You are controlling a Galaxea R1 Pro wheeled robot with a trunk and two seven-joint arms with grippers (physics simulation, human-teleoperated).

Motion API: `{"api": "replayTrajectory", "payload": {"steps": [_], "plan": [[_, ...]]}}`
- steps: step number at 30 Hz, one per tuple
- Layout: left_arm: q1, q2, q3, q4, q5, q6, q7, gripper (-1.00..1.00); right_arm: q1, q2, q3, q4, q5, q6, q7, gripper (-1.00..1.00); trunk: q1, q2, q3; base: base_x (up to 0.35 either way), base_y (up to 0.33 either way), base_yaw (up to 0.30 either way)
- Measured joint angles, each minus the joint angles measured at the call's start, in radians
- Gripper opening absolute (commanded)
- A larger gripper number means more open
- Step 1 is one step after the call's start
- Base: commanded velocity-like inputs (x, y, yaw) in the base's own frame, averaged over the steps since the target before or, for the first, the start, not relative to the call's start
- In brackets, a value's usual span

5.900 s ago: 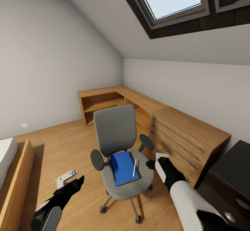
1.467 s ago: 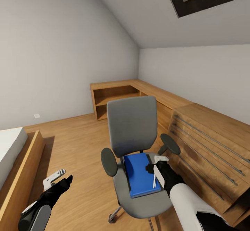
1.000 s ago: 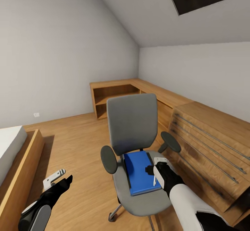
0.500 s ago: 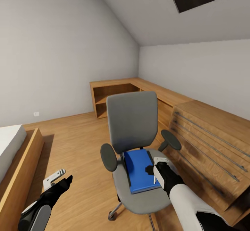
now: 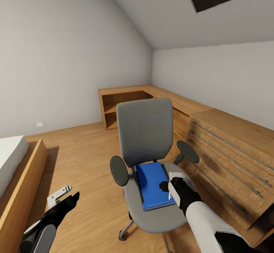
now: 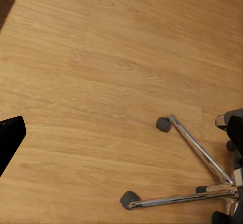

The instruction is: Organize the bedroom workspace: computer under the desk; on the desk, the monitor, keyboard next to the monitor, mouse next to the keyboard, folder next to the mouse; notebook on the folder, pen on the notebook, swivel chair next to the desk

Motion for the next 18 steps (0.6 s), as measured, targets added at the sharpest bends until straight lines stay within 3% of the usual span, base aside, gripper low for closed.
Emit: {"api": "replayTrajectory", "payload": {"steps": [5, 11, 18], "plan": [[0.0, -0.001, 0.0, 0.0, 0.0, 0.0, 0.0, 1.0, 0.0, 0.0, 0.0, 0.0, 0.0, 0.0, 0.0, 1.0, 0.0, 0.0, 0.0, 0.0, 0.0, 0.0], [0.0, -0.001, 0.0, 0.0, 0.0, 0.0, 0.0, 1.0, -0.001, 0.0, 0.001, -0.005, -0.004, -0.001, 0.0, 1.0, 0.023, -0.042, -0.018, 0.0, 0.0, 0.0], [0.0, -0.001, 0.0, 0.0, 0.0, 0.0, 0.0, 1.0, -0.001, 0.0, 0.001, -0.005, -0.002, -0.001, 0.001, 1.0, 0.023, -0.042, -0.019, 0.0, 0.0, 0.0]]}}
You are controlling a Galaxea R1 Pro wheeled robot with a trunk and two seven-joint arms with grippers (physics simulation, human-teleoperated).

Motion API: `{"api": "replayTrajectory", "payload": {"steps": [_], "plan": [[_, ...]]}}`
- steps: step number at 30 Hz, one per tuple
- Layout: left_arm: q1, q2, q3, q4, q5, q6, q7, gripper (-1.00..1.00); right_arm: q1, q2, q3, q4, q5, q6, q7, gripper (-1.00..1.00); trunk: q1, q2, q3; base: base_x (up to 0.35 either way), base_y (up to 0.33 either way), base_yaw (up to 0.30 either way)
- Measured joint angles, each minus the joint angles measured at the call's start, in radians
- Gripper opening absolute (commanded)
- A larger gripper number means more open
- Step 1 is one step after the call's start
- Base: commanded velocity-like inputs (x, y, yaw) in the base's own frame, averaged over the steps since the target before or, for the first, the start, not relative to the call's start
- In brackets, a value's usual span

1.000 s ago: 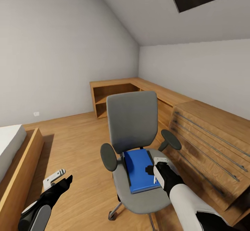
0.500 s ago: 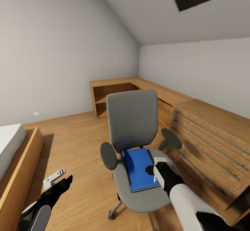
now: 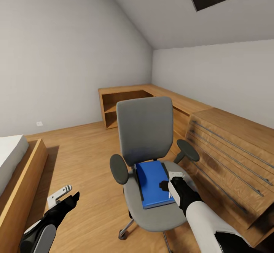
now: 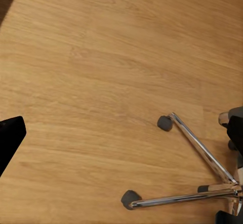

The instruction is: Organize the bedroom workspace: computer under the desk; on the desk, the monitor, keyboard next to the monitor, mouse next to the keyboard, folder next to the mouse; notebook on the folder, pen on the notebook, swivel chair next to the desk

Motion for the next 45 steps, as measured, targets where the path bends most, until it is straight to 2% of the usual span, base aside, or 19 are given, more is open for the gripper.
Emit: {"api": "replayTrajectory", "payload": {"steps": [20, 21, 45], "plan": [[0.0, 0.0, 0.0, 0.0, 0.0, 0.0, 0.0, 1.0, 0.0, 0.0, 0.0, -0.011, -0.004, -0.001, 0.001, 1.0, 0.008, -0.014, -0.006, 0.0, 0.0, 0.0], [0.0, 0.0, 0.0, 0.0, 0.0, 0.0, 0.0, 1.0, 0.0, 0.0, 0.0, -0.011, -0.004, -0.001, 0.001, -1.0, 0.008, -0.014, -0.006, 0.0, 0.0, 0.0], [0.0, 0.001, 0.0, 0.0, 0.0, -0.002, 0.0, 1.0, 0.0, 0.0, 0.0, -0.012, -0.002, 0.0, 0.002, -1.0, 0.008, -0.014, -0.006, 0.0, 0.0, 0.0]]}}
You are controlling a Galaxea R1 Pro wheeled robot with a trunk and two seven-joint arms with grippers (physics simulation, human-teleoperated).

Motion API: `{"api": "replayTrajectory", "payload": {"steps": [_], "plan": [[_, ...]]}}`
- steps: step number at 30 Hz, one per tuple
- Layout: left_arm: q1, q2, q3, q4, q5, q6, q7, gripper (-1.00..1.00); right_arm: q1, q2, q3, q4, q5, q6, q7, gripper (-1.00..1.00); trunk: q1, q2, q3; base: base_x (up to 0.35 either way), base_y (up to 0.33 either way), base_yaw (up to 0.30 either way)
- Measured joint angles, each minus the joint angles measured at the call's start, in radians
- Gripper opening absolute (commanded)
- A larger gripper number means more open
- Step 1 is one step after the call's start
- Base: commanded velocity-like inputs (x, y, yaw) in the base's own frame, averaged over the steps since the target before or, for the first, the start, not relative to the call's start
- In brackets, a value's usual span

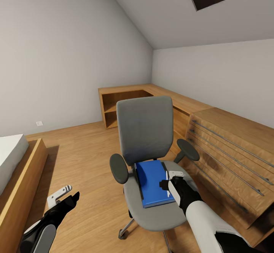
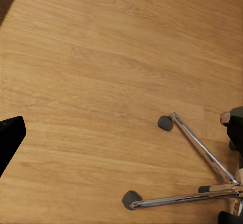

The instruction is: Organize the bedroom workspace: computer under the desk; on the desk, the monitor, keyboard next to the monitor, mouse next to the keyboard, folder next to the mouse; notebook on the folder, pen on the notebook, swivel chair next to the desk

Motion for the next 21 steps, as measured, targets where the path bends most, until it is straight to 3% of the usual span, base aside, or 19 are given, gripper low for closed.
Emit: {"api": "replayTrajectory", "payload": {"steps": [21], "plan": [[0.0, 0.0, 0.0, 0.0, 0.0, 0.0, 0.0, 1.0, 0.0, 0.002, 0.0, 0.003, -0.011, 0.012, 0.054, -1.0, 0.0, 0.0, 0.0, 0.0, 0.0, 0.0]]}}
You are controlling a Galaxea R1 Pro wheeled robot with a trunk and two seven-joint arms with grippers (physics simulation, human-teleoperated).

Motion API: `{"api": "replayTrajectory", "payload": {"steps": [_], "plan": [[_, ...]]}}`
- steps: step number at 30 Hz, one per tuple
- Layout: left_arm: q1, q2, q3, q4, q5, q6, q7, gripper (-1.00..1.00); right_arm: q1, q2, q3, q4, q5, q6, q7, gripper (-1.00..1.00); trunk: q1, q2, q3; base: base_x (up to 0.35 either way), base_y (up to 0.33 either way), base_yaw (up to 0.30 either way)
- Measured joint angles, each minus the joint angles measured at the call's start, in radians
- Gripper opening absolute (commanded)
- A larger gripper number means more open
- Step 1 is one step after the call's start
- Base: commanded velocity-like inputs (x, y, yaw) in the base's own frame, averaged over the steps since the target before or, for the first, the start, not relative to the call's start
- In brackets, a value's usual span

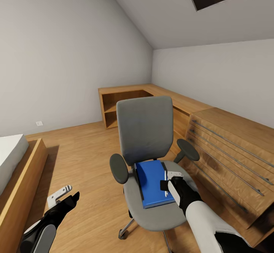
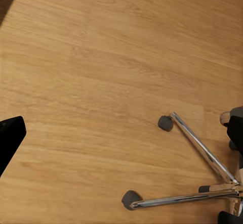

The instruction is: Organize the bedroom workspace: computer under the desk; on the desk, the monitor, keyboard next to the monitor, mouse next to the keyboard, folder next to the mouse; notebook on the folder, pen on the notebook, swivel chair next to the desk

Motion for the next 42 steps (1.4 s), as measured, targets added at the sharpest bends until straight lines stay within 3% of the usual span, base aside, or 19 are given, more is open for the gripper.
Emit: {"api": "replayTrajectory", "payload": {"steps": [22, 36, 42], "plan": [[0.0, -0.001, 0.0, 0.0, 0.0, -0.001, -0.001, 1.0, 0.0, -0.001, 0.001, 0.0, 0.015, 0.002, -0.002, -1.0, 0.0, 0.0, 0.0, 0.0, 0.0, 0.0], [0.0, -0.001, -0.003, 0.0, -0.003, 0.003, -0.005, 1.0, 0.001, -0.002, 0.0, 0.007, 0.02, -0.003, -0.005, -1.0, -0.053, 0.098, 0.044, -0.001, 0.0, 0.0], [0.0, -0.001, -0.003, 0.0, -0.003, 0.003, -0.005, 1.0, 0.001, -0.002, 0.0, -0.013, 0.021, -0.007, -0.006, -1.0, -0.076, 0.14, 0.062, -0.223, 0.0, 0.0]]}}
